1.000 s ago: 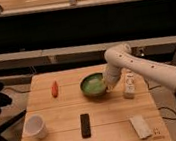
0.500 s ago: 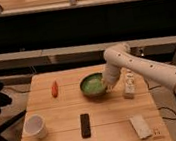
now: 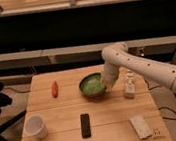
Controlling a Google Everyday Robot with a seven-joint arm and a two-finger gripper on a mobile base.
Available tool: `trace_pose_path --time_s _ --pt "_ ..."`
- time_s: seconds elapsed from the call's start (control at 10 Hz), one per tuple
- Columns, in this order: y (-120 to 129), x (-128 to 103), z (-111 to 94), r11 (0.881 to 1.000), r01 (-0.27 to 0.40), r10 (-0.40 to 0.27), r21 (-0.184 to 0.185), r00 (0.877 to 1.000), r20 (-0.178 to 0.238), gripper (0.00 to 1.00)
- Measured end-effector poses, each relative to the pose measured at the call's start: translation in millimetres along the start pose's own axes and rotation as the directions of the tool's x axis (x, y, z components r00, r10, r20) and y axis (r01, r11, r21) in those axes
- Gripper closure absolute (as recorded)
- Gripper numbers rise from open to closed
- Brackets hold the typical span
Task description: Drag the ceramic bowl in a circle
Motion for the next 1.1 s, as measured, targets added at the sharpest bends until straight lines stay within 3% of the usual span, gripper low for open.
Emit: trace_pose_path --time_s 1.1 --pt "2 -5 6 0.998 0.030 -0.030 -0.056 1.000 0.005 0.99"
